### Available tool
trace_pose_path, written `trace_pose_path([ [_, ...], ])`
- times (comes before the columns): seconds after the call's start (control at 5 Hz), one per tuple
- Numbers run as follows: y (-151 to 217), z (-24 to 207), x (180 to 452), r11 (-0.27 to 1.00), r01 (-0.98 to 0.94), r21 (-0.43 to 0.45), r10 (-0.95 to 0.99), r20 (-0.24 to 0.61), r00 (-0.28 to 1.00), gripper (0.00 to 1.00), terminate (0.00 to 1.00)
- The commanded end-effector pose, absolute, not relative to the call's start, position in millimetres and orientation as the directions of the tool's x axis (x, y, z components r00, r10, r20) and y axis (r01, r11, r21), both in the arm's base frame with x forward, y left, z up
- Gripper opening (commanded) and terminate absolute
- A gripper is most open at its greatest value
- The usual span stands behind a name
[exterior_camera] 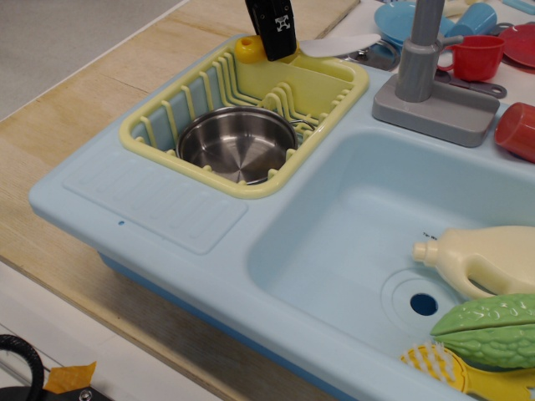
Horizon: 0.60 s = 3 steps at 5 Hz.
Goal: Put knife in pot or pan
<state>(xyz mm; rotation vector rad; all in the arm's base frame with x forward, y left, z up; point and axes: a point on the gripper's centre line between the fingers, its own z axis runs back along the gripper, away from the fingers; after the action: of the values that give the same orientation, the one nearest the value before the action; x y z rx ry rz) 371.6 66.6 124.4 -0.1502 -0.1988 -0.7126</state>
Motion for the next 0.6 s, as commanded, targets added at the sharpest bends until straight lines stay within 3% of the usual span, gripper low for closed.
trace_pose_path([
  [0.0, 60.0, 162.9, 348.0, 0.811, 0.584, 0.046, -0.572, 0.273, 0.773, 0.00, 0.00],
  [0.4, 53.0, 154.6, 297.4, 0.908, 0.411, 0.081, -0.407, 0.410, 0.817, 0.00, 0.00],
])
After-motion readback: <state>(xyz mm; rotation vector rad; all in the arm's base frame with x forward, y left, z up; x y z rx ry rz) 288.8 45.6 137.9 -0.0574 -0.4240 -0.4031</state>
